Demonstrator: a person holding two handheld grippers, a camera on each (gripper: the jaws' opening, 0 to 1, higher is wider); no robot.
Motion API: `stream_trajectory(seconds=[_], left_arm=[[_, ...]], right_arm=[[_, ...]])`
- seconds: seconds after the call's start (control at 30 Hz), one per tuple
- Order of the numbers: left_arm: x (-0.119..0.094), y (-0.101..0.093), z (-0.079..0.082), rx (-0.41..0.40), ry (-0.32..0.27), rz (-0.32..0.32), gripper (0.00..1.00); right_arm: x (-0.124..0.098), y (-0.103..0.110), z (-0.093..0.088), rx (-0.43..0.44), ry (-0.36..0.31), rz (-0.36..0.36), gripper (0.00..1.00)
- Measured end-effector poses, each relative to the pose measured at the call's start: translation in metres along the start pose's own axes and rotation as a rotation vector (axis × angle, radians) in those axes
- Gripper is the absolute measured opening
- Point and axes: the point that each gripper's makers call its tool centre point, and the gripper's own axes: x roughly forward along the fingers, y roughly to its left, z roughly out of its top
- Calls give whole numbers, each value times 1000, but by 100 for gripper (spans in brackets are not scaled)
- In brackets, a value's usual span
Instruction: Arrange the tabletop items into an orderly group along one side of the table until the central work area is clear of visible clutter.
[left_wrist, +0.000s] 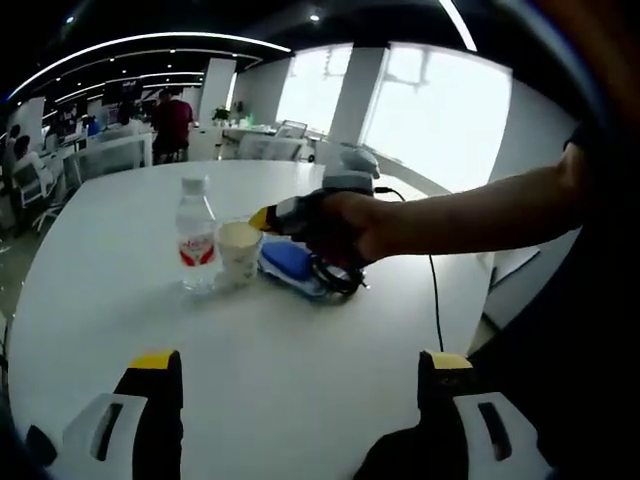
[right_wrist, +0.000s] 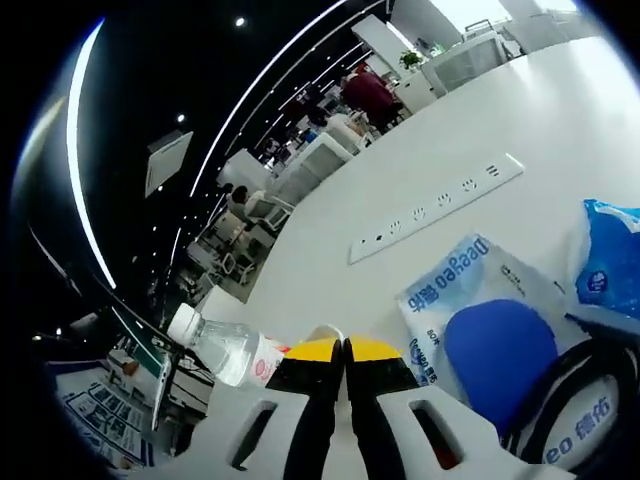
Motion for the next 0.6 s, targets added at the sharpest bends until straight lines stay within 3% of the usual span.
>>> stream_trajectory(seconds=[0.4,0.6], left_arm=[[4,-7,-1,9,17,-11,96],[4,-11,-1,16,21,-14,95]], right_arm=[[-5,-6,0,-86,12,-22,0],[-4,-11,1,-88,22,-23,0]])
